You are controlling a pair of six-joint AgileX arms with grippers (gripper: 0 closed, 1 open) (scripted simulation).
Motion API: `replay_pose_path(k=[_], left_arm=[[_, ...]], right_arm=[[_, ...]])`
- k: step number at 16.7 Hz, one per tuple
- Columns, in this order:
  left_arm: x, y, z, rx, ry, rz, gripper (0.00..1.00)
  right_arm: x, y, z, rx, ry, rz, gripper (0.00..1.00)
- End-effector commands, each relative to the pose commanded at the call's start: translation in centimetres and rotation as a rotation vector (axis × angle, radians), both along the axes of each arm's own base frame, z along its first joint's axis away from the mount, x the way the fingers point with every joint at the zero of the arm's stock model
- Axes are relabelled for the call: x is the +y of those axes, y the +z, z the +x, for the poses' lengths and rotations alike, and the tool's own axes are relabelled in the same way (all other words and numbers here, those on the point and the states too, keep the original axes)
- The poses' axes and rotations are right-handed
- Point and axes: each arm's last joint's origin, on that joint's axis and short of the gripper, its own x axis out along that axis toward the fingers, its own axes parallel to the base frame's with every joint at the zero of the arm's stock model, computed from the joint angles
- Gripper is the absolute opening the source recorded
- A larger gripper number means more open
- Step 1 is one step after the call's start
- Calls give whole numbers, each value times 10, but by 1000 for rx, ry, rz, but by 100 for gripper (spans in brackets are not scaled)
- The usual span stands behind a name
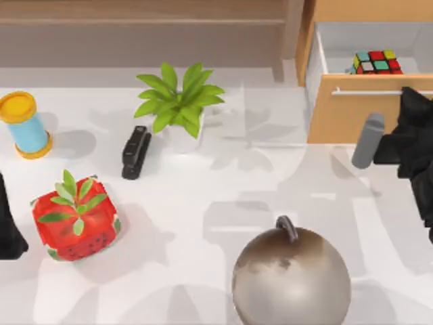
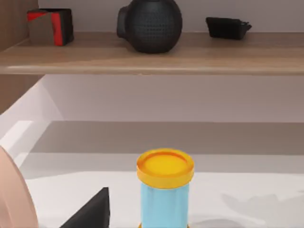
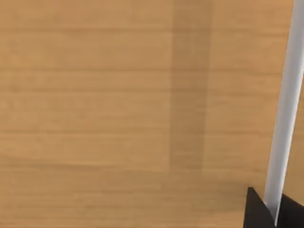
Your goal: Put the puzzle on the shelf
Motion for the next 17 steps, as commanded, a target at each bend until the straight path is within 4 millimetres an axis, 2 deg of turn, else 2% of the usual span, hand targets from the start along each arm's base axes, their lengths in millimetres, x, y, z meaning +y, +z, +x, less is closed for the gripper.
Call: replay_pose_path(k=[6,12,17], left_arm=[[0,0,0,0,0,0,100],[0,0,0,0,0,0,100],[0,0,0,0,0,0,100]], right_arm=[[0,0,-4,-4,0,1,0],[0,-1,-56,6,-2,-1,0],[0,0,-62,1,-1,-1,0]])
